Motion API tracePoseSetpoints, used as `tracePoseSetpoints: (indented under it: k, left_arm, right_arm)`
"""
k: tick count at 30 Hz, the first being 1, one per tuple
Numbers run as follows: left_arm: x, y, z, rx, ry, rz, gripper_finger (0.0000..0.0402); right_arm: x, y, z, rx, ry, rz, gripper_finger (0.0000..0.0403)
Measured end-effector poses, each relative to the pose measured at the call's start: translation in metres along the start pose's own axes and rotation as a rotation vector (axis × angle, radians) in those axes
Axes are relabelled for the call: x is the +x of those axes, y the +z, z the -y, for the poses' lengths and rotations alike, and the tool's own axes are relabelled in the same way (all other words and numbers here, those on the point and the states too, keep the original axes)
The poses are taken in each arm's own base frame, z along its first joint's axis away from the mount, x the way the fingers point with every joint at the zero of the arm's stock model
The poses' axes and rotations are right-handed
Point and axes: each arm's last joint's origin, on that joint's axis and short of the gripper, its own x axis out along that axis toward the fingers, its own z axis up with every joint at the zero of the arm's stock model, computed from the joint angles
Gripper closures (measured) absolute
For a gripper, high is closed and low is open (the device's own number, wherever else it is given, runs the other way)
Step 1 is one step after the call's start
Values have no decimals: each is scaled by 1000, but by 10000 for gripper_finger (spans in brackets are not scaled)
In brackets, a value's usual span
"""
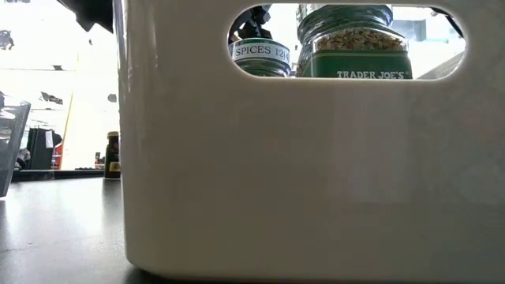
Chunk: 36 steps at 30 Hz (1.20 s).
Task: Sort spices by type
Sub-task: Put the right yellow seasoning bottle into the black bin
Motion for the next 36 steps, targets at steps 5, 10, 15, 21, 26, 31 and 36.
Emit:
tracePoseSetpoints:
  k: [5,10,15,21,26,31,36]
  left_arm:
    - [1,3,-4,-9,-23,29,70]
    - [0,10,-11,-22,-11,59,90]
    - [0,10,-12,-24,-29,56,114]
    - [0,10,-11,-12,-32,56,158]
    - [0,10,-11,16,-28,57,182]
    - [0,10,-11,21,-27,58,183]
    - [0,10,-11,21,-29,58,182]
  right_arm:
    - [0,0,0,-2,8,3,147]
    - [-1,1,-1,-5,11,9,147]
    - [-1,1,-1,-5,12,13,147]
    - [-1,1,-1,-1,12,14,147]
    - [-1,1,-1,10,12,14,147]
    - [-1,1,0,16,11,10,147]
    - [-1,1,0,36,10,9,147]
